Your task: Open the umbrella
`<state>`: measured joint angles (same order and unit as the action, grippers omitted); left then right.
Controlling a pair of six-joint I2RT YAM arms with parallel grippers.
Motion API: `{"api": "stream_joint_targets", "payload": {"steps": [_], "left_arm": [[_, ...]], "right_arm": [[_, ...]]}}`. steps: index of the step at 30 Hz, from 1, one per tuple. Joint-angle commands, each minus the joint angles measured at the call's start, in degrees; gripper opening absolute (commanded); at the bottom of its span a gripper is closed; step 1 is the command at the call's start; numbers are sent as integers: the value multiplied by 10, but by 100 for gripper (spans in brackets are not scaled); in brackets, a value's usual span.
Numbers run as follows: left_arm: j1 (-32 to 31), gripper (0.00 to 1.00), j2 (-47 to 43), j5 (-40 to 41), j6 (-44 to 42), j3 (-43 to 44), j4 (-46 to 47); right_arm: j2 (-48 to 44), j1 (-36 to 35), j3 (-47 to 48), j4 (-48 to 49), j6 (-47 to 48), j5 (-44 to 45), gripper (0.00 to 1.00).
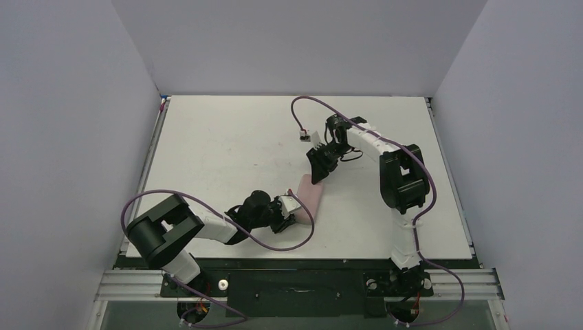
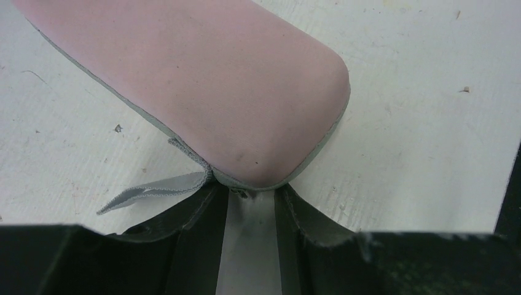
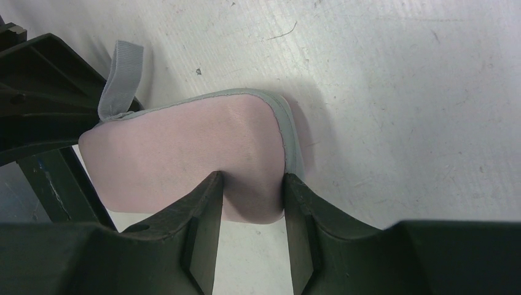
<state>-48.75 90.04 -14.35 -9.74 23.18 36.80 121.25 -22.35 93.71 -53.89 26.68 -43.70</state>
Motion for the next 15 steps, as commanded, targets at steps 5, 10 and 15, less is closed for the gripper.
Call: {"api": "stream_joint_targets", "payload": {"steps": [5,10,15], "left_arm": [[1,8,16,20,-36,20,29],[10,0,5,27,-41,15,38],[5,0,-29,-2,-50,-2,16]], "right_arm": [[-8,1,-28,-4,31,53,19],[-17,10,-46,5,16,60,18],[-24,41,-78,77,-91,76,10]]}}
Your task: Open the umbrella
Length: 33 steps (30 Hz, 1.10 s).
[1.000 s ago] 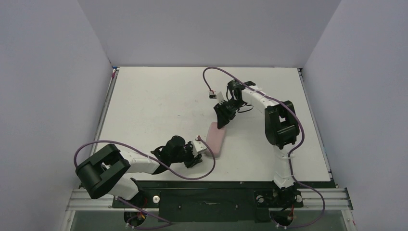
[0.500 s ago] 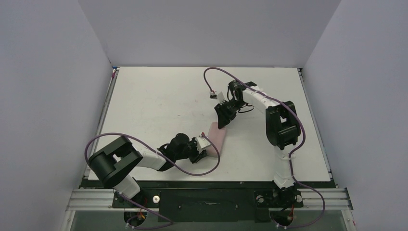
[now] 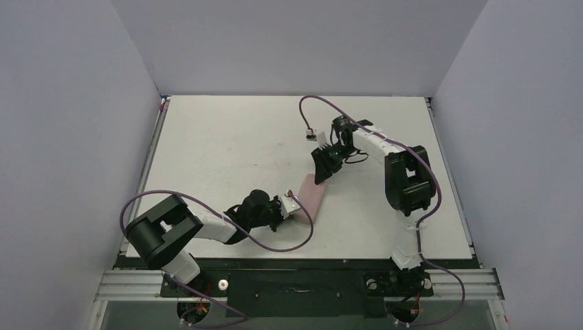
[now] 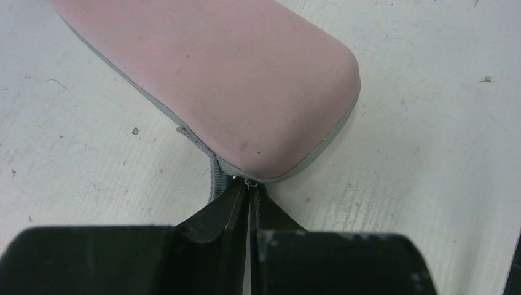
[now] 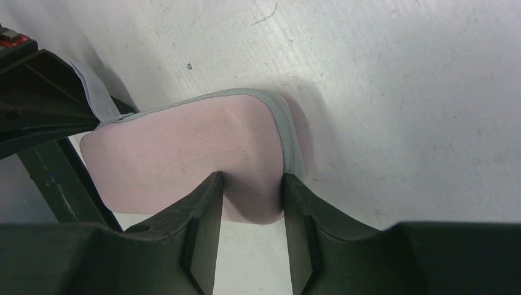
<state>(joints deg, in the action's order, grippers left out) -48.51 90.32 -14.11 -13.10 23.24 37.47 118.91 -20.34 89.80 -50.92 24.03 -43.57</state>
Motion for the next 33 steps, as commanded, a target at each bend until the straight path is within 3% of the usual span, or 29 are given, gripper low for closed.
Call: {"api": "stream_joint_targets", "payload": {"steps": [1,3,5,7,9,11,16,21,24,30,33], "left_arm": [[3,0,-34,-7,-12,-3,2],[3,0,-34,-4,-3,-5,-2],[7,0,-32,-4,0,-4,-2],[14,0,-29,-12,-1,1,-8],[22,0,-26,-21,-6,5,-10],[33,0,-21,-30,-13,14,-14],[54,0,-2,-49,-32,31,-19],[60,0,4,-60,-50,37,-18],[67,0,9,-61,-48,45,-18],[82,0,20,-64,-48,55,-12],[82,0,20,-66,-53,53,-7]], "right_arm": [[-3,24,-42,54,-74,74,9],[-11,29,-49,63,-82,71,10],[-28,34,-56,62,-75,56,26],[-56,42,-69,45,-51,34,52],[-87,47,-71,16,-5,23,64],[-114,50,-62,-23,56,25,68],[-118,44,10,-120,201,59,70],[-112,15,53,-198,333,8,71],[-126,-9,15,-156,352,-4,71],[-167,-67,-77,32,257,16,70],[-158,-80,-86,71,223,42,69]]}}
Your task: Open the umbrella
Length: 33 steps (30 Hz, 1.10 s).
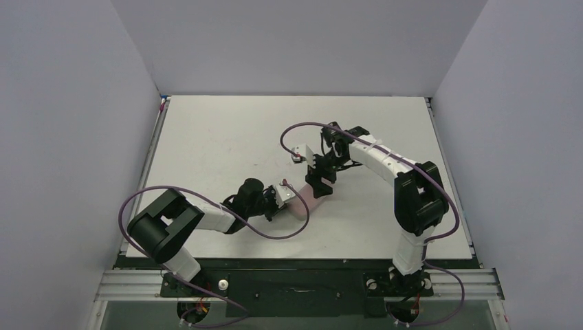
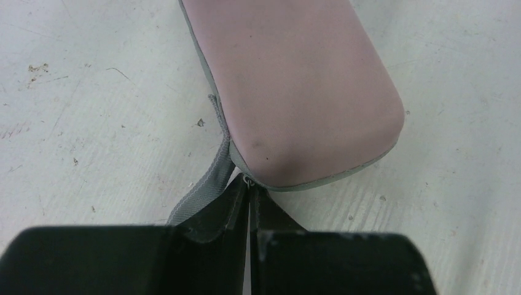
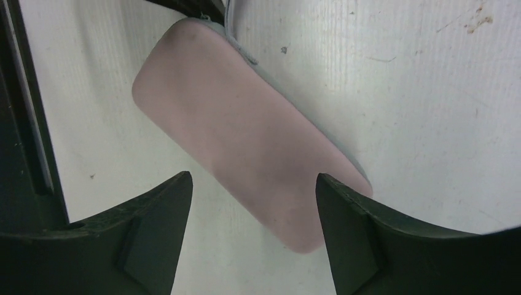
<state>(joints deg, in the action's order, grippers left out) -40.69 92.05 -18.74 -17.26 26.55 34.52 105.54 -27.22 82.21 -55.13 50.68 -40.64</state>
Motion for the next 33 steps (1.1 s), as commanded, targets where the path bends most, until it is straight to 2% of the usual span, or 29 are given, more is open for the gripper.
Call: {"api": "stream_joint_targets", "payload": {"steps": [1,5,14,18,26,33], "left_arm": [[4,0,2,-19,-12,19,23],[5,0,-6,-13,-10,16,30],[-2,0,-80,-2,-11,-7,-36],[-37,0,-107,15,-4,-17,-61],[-78,0,-102,38,38,-34,-70],[-78,0,-64,57,66,-22,-40]], "right_arm": [[-22,-18,-18,134,-56,33,67],[-12,-42,-45,184,-135,123,60],[-11,-53,-80,187,-168,208,51],[-10,-52,-89,201,-182,248,50],[-9,-46,-100,204,-232,267,49],[-21,-11,-98,169,-219,236,49]]}}
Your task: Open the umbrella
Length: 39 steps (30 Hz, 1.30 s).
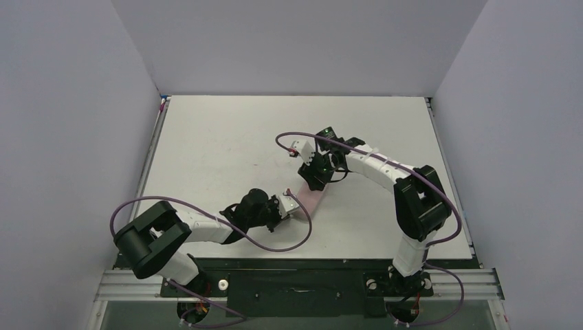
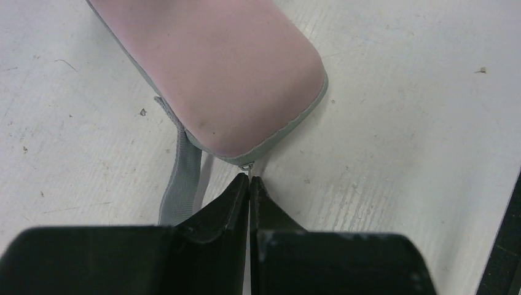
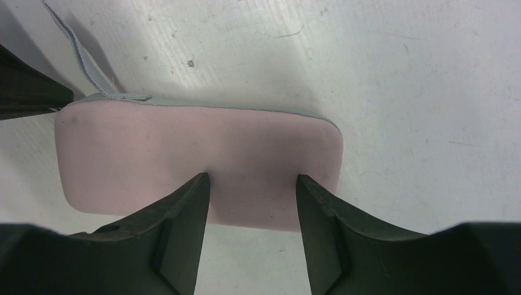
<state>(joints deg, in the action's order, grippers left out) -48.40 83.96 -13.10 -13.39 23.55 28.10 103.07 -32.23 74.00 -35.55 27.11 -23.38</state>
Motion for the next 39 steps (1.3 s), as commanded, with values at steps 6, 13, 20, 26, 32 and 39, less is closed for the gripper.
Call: {"api": "stream_joint_targets", "payload": {"steps": [6,13,20,26,32,39], "left_arm": [[-1,0,43,-2,39,20,76],[50,0,79,-17,31,38,106],[71,0,87,-58,-37,43,118],[74,0,104,-60,-72,53,125],[78,0,117,-69,-89,61,135],[80,0,120,-66,-92,66,135]], "right_arm": [[8,76,9,-90,9,12,52],[-20,170,69,-227,165,-200,68],[-40,181,87,-291,485,-228,76],[0,145,117,-337,680,-217,81],[56,101,160,-338,704,-228,81],[96,74,176,-349,712,-191,81]]}}
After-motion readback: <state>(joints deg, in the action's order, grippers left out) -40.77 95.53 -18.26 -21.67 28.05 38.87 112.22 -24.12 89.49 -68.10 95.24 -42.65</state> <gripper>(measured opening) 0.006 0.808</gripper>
